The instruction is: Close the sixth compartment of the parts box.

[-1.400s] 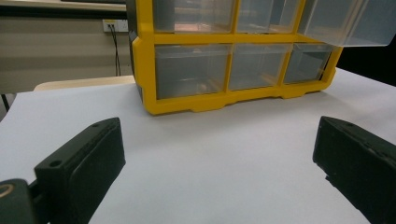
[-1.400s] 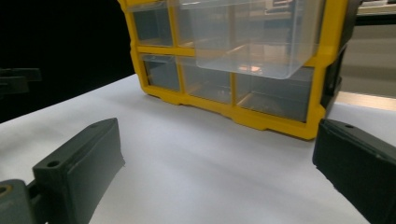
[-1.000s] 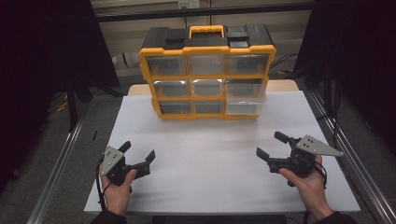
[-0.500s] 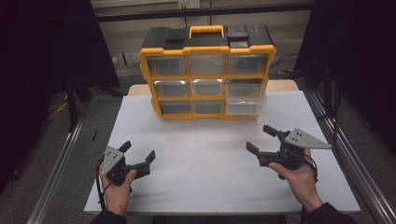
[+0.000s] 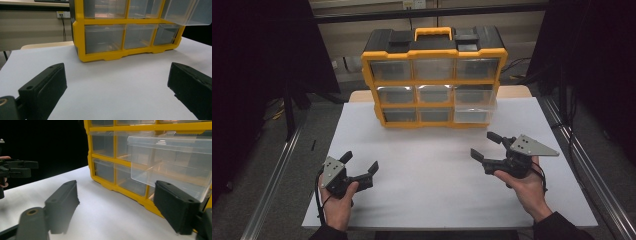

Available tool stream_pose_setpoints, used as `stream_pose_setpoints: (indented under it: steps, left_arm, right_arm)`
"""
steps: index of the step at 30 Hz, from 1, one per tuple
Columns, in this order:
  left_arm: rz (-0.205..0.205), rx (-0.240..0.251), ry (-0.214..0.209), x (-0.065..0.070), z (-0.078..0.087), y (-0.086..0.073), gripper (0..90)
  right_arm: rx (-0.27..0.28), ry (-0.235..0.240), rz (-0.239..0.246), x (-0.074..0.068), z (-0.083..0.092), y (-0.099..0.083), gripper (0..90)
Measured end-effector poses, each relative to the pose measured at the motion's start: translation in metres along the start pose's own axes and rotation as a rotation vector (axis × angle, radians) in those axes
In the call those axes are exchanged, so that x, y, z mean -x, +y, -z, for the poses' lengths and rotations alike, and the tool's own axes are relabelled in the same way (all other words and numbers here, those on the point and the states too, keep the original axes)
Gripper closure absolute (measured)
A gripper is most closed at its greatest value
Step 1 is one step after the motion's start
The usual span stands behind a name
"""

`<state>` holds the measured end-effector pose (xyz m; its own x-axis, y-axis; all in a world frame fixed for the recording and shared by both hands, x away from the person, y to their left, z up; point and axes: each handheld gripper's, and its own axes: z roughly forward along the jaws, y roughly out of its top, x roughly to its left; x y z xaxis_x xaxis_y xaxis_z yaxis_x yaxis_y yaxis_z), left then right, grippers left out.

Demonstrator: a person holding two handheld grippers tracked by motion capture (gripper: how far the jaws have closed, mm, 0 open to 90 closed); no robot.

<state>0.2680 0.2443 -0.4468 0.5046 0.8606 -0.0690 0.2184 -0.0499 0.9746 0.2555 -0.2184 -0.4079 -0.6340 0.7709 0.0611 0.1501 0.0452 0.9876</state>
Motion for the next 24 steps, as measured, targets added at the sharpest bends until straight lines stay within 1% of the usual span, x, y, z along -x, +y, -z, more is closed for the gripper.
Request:
stream_pose_setpoints:
  steps: [2,5,7,8,13,14,15,16,18,20,21,22,23,24]
  left_arm:
    - [-0.001,0.001,0.011,0.000,0.001,0.000,2.3]
    - [0.002,0.006,0.010,0.001,0.001,0.001,2.3]
    - [0.000,0.003,0.009,0.000,0.001,0.000,2.3]
    - [0.000,0.002,0.010,0.000,0.001,0.000,2.3]
    - [-0.002,0.000,0.007,0.000,0.000,0.000,2.5]
    - [-0.002,0.000,0.007,0.000,0.000,0.000,2.6]
    - [-0.002,0.001,0.008,0.000,0.001,0.000,2.6]
    - [-0.002,0.000,0.007,0.000,0.000,0.000,2.5]
    - [-0.001,0.001,0.009,0.001,0.001,0.000,2.5]
    - [0.001,0.001,0.004,0.001,0.000,0.000,2.6]
    - [0.002,0.001,0.002,0.001,0.000,0.000,2.5]
    - [0.013,0.007,0.000,0.001,0.000,0.000,2.5]
    - [0.003,-0.002,0.001,0.000,0.000,0.000,2.6]
    - [0.003,-0.001,0.001,0.000,0.000,0.000,2.6]
  right_arm:
    - [-0.002,0.013,-0.008,0.003,-0.003,0.001,23.3]
    - [-0.006,0.008,-0.015,0.005,-0.006,0.003,25.1]
    - [-0.010,0.017,-0.013,0.007,-0.008,0.004,26.7]
    - [-0.007,0.014,-0.023,0.007,-0.010,0.004,27.0]
    - [-0.008,0.033,-0.019,0.008,-0.015,0.006,33.9]
    - [-0.005,0.031,-0.026,0.008,-0.015,0.006,35.9]
    - [-0.008,0.047,-0.020,0.008,-0.016,0.006,38.7]
    - [-0.005,0.042,-0.023,0.007,-0.016,0.007,40.5]
    - [-0.010,0.066,-0.023,0.007,-0.017,0.007,45.3]
    - [-0.018,0.069,-0.024,0.006,-0.018,0.006,46.3]
    - [-0.017,0.067,-0.015,0.006,-0.019,0.006,46.6]
    - [-0.018,0.060,-0.012,0.006,-0.019,0.006,47.8]
    - [-0.017,0.070,-0.014,0.006,-0.019,0.006,50.9]
    - [-0.017,0.070,-0.014,0.006,-0.019,0.006,50.9]
